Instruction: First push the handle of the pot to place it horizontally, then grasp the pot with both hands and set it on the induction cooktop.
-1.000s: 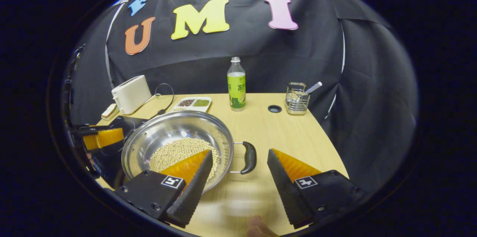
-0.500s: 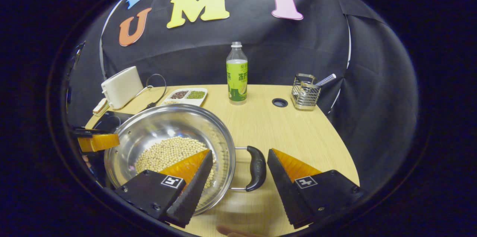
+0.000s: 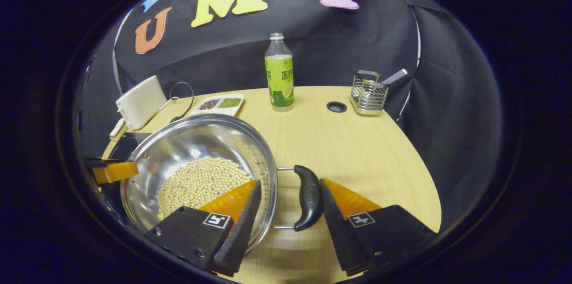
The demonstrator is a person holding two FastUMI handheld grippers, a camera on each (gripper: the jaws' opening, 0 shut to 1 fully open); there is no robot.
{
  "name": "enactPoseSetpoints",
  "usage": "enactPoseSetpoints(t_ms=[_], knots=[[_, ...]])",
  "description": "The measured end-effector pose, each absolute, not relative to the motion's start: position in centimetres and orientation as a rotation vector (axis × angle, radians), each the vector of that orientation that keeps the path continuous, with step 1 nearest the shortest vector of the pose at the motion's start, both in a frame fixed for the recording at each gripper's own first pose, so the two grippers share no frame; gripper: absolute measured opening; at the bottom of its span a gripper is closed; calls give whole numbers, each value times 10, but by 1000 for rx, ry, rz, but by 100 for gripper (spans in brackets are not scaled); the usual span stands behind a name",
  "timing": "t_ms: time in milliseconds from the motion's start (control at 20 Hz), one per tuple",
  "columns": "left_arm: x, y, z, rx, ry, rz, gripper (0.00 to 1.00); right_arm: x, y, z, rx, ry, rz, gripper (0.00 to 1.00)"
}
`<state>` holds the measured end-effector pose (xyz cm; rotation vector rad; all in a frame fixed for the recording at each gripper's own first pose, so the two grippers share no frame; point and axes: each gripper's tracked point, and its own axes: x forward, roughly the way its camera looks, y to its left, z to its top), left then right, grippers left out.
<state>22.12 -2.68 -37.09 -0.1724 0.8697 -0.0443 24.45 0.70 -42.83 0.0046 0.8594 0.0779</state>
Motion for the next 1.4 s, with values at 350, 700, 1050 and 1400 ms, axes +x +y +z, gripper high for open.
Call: enactPoseSetpoints(t_ms=[350, 700, 1050, 1400], knots=[[222, -26, -371, -153, 835, -62, 55, 241, 7, -428, 12, 865, 83, 67], [209, -35, -364, -116, 818, -70, 55, 225, -7, -424, 32, 887, 72, 63], [194, -41, -336, -130, 785, -82, 55, 208, -17, -389, 20, 856, 55, 63], [176, -29, -299, -117, 739, -82, 55, 190, -9, -349, 18, 827, 68, 63]])
